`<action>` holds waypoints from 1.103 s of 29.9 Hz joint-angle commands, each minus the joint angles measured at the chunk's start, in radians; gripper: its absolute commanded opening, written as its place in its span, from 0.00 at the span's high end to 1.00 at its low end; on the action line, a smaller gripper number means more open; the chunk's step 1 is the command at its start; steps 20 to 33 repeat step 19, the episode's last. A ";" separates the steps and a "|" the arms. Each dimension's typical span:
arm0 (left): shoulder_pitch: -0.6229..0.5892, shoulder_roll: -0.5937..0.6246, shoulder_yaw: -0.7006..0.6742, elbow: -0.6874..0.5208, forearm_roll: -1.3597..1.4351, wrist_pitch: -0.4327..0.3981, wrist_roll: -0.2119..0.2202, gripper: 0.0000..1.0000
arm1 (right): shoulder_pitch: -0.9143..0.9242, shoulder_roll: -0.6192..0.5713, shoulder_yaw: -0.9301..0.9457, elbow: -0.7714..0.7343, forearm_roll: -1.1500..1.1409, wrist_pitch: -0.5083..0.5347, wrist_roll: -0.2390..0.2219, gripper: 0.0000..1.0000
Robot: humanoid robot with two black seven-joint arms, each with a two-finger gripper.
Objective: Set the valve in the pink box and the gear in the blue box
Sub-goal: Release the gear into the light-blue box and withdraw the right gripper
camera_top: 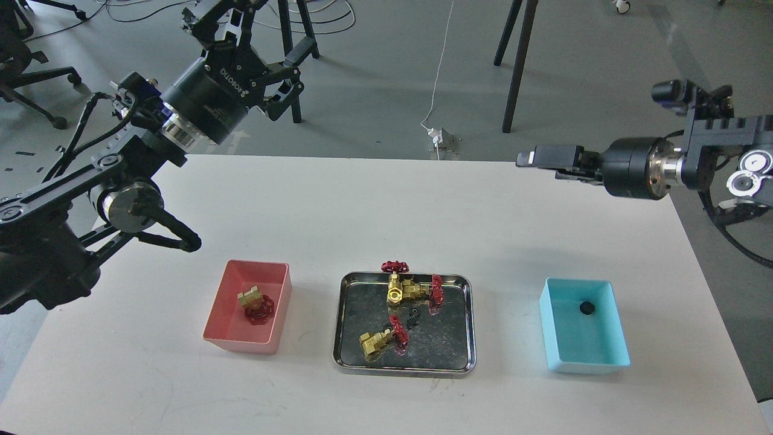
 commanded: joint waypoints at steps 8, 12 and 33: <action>-0.081 -0.015 -0.177 0.331 -0.149 -0.186 0.000 0.16 | -0.155 0.296 0.445 -0.445 0.817 0.227 -0.008 0.01; -0.023 -0.036 -0.147 0.359 -0.145 -0.186 0.000 0.12 | -0.259 0.387 0.544 -0.559 0.819 0.227 -0.008 0.01; 0.013 -0.114 -0.154 0.419 -0.146 -0.186 0.000 0.08 | -0.292 0.428 0.611 -0.560 0.815 0.227 0.007 0.01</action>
